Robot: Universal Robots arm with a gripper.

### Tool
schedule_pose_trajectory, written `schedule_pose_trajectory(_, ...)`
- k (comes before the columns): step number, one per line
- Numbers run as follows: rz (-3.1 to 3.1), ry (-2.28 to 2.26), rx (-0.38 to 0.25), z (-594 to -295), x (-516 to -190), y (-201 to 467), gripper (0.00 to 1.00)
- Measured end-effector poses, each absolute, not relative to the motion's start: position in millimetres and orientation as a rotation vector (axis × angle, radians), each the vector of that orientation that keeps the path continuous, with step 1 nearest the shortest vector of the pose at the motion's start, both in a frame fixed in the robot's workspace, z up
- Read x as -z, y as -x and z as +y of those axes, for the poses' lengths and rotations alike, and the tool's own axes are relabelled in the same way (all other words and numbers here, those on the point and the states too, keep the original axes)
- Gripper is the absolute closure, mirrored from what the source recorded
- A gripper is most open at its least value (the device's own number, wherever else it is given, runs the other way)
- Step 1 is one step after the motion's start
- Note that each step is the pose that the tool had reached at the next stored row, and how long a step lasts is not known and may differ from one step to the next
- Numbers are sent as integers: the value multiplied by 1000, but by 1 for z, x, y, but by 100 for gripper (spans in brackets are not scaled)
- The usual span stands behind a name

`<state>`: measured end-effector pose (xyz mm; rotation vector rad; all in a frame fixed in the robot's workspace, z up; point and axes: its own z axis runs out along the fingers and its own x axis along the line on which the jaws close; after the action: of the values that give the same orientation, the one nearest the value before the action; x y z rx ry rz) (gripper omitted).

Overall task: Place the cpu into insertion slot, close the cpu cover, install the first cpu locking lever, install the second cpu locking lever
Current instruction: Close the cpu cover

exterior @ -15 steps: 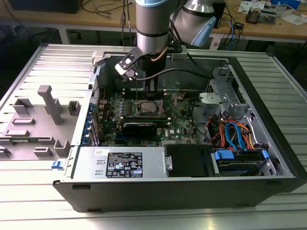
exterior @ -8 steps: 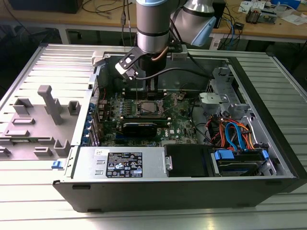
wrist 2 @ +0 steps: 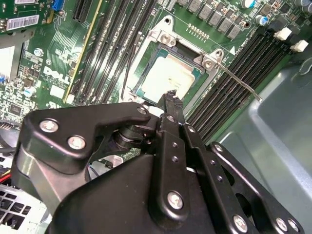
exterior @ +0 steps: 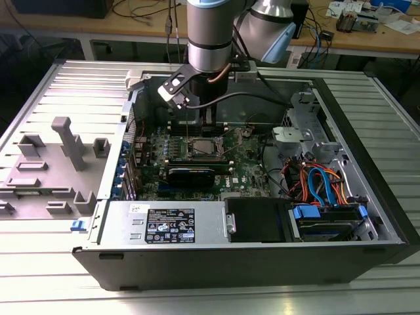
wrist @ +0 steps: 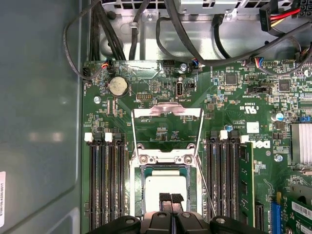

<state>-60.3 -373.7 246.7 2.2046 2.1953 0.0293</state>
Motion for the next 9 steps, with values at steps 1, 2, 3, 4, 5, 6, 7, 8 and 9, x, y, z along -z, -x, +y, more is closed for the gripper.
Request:
schedule_pose_trajectory(1, 2195, -2205, -29, -374, -247, 59, 89)
schedule_pose_trajectory(2, 2195, -2205, -29, -374, -247, 57, 89)
schedule_pose_trajectory(3, 2195, -2205, -30, -374, -247, 56, 89)
schedule_pose_trajectory(4, 2195, -2205, -30, -374, -247, 56, 89)
schedule_pose_trajectory(5, 2195, -2205, -30, -374, -247, 56, 89)
schedule_pose_trajectory(6, 2195, -2205, -30, -374, -247, 56, 89)
schedule_pose_trajectory(7, 2195, -2205, -29, -374, -248, 56, 89)
schedule_pose_trajectory(8, 2195, -2205, -30, -374, -249, 56, 89)
schedule_pose_trajectory(9, 2195, -2205, -30, -374, -250, 56, 89)
